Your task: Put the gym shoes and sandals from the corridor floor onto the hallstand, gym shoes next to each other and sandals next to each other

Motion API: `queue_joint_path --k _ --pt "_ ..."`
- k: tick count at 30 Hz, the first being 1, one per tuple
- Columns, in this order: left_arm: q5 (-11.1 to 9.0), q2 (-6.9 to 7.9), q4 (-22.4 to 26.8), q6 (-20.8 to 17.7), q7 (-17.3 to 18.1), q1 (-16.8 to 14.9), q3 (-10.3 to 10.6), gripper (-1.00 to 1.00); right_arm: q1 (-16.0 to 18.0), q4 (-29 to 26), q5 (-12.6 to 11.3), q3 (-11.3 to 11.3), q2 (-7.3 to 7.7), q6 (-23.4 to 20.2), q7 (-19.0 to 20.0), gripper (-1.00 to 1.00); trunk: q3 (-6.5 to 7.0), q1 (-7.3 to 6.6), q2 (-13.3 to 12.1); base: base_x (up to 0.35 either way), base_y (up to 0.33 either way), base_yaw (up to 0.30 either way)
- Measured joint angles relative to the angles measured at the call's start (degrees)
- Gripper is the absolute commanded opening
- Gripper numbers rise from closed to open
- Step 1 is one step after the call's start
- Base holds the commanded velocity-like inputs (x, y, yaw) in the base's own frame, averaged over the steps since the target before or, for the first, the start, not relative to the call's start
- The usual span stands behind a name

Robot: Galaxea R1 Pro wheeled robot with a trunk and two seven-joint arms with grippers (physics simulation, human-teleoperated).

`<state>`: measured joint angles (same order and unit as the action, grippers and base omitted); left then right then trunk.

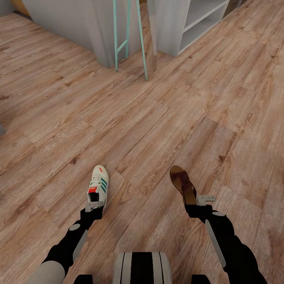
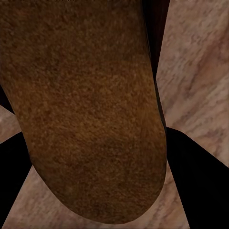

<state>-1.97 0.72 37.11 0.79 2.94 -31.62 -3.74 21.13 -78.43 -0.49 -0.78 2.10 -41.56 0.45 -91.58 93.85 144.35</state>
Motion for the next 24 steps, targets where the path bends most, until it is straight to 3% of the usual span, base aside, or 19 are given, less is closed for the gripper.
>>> queue_joint_path --k 19,24 --pt "0.06 0.01 0.04 0.0 -0.01 0.0 -0.02 -1.0 0.03 0.0 0.01 0.0 0.0 0.0 -0.02 -1.0 0.0 0.0 0.0 0.0 0.0 0.0" --pt "0.06 0.03 0.09 0.0 -0.01 0.0 -0.05 -1.0 0.01 0.0 0.0 0.0 0.0 0.0 -0.02 -1.0 1.1 -0.13 -0.06 0.0 0.0 0.0"
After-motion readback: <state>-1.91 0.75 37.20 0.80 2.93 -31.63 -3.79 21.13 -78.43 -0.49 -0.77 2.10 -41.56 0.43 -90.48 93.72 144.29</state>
